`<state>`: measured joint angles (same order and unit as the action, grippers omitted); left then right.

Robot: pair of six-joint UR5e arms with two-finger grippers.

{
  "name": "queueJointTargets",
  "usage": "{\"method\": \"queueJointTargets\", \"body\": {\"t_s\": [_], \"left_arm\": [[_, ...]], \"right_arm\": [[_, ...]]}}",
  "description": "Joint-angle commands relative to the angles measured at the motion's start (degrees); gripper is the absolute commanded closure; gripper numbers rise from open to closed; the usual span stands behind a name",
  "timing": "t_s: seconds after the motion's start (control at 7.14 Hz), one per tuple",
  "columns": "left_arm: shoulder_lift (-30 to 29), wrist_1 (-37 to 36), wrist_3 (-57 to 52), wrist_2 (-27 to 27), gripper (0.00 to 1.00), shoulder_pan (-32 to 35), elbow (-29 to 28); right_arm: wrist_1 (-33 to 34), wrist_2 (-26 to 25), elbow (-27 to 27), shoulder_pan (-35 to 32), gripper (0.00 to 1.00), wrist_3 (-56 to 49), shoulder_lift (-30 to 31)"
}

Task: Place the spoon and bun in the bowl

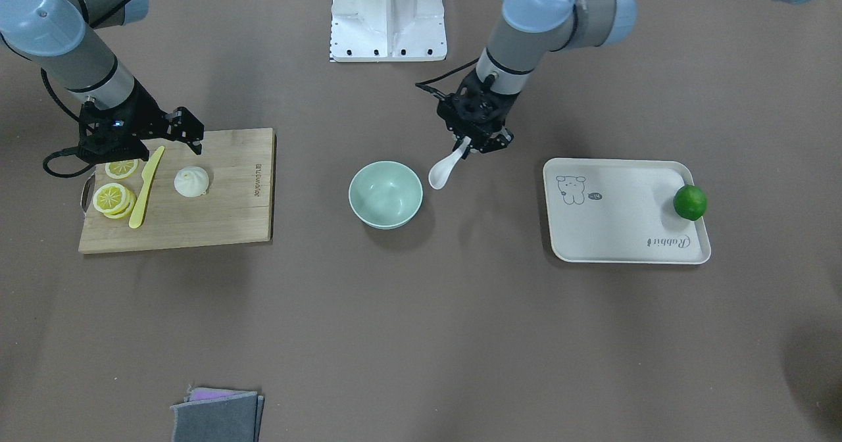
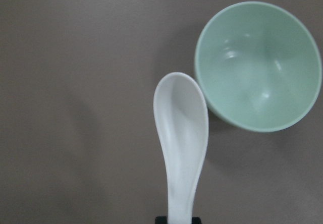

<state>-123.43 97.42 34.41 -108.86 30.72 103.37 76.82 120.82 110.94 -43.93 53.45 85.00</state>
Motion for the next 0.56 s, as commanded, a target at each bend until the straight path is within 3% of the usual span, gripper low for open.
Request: {"method": "queueJointTargets", "body": {"t_s": [0.0,0.28,0.42], "left_arm": [[-5.93,-3.38,3.91,6.88,1.00,-5.48,-3.15],[-11.02,-3.29,5.06,7.52,1.00,-5.76,-9.39],[-11.13,-3.12,4.88,7.78,1.00,-5.76,-9.85]], "right_arm": [[0.00,-0.32,-0.90,0.51,0.00,-0.01,-0.19],[0.00,-0.32,-0.99,0.60,0.00,-0.01,-0.19],[0.00,-0.32,-0.99,0.60,0.00,0.08,-0.19]]}}
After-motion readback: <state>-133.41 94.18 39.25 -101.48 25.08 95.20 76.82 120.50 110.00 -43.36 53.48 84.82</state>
